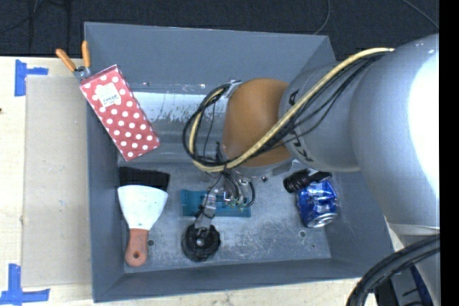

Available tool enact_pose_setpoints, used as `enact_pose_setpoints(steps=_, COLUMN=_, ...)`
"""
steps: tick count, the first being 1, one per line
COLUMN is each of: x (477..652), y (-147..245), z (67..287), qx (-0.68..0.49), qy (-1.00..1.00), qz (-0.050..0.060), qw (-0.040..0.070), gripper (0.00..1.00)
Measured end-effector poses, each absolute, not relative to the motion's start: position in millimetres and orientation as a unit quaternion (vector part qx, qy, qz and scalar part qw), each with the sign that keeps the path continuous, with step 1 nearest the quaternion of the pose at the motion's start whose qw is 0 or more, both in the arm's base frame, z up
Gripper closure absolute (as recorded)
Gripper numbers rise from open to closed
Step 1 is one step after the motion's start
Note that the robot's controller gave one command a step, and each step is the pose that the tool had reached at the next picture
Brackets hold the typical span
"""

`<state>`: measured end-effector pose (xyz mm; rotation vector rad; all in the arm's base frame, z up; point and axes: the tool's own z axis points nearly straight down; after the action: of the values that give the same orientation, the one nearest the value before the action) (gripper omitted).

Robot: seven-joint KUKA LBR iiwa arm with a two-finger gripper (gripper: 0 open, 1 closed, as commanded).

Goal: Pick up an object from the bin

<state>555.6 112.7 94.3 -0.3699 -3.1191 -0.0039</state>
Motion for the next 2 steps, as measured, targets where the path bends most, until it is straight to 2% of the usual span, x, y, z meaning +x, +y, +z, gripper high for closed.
enact_pose_setpoints(steps=1, x=569.4, y=93, z=77, qx=-0.123, qy=-0.992, qz=0.002, qw=0.005, gripper=0.00)
enact_pose_setpoints(steps=2, x=569.8, y=80, z=95, qx=-0.171, qy=-0.985, qz=-0.001, qw=0.002, gripper=0.00)
